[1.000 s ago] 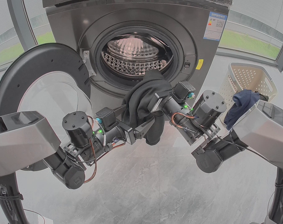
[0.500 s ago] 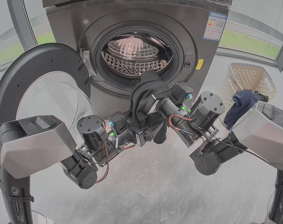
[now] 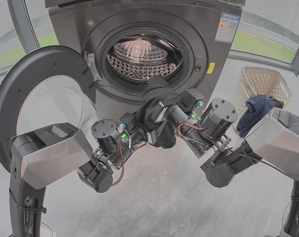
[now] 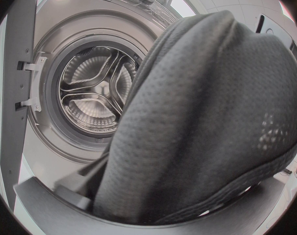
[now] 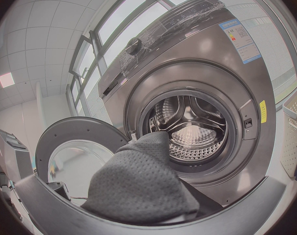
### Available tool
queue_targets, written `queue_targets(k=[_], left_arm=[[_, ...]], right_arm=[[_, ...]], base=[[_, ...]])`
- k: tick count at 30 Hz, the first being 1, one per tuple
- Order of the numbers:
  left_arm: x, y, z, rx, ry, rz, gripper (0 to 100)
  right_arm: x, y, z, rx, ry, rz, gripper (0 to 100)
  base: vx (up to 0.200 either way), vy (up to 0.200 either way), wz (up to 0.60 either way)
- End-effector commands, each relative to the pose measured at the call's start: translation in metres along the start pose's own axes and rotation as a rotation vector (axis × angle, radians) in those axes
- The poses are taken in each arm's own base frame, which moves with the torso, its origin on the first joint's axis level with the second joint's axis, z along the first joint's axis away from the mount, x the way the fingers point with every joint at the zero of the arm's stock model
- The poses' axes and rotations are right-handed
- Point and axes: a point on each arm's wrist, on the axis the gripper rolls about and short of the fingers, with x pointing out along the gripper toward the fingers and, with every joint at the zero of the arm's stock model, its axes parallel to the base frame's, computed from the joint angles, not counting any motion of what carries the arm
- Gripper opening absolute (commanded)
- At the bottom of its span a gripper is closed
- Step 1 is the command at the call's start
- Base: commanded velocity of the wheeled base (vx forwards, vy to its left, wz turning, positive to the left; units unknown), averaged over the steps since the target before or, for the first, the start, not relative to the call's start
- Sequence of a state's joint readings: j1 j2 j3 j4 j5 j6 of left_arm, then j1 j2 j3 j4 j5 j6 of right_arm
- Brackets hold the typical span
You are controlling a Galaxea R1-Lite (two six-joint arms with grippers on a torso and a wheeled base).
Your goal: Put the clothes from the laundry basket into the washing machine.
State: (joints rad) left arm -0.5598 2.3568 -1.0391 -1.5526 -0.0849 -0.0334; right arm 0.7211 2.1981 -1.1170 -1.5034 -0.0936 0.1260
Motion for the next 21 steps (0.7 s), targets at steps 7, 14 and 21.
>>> queue_targets(k=[7,14,21], left_arm=[[0.0,0.02,0.012,-0.016,-0.037,0.088,0],[-0.011,0.017,0.043,-0.025,-0.076,0.082,0],[-0.019,0.014,0.065,-0.043,-0.107,0.078,0]], right_arm=[[-0.003,-0.026,0.007,-0.021,-0.009,-0.057,0],[-0.008,-0.045,0.002,-0.039,0.019,-0.101,0],[-0.015,-0.057,-0.019,-0.037,0.073,-0.128,0]], base=[[0.0,0.0,0.0],[0.0,0.0,0.0],[0.0,0.0,0.0]])
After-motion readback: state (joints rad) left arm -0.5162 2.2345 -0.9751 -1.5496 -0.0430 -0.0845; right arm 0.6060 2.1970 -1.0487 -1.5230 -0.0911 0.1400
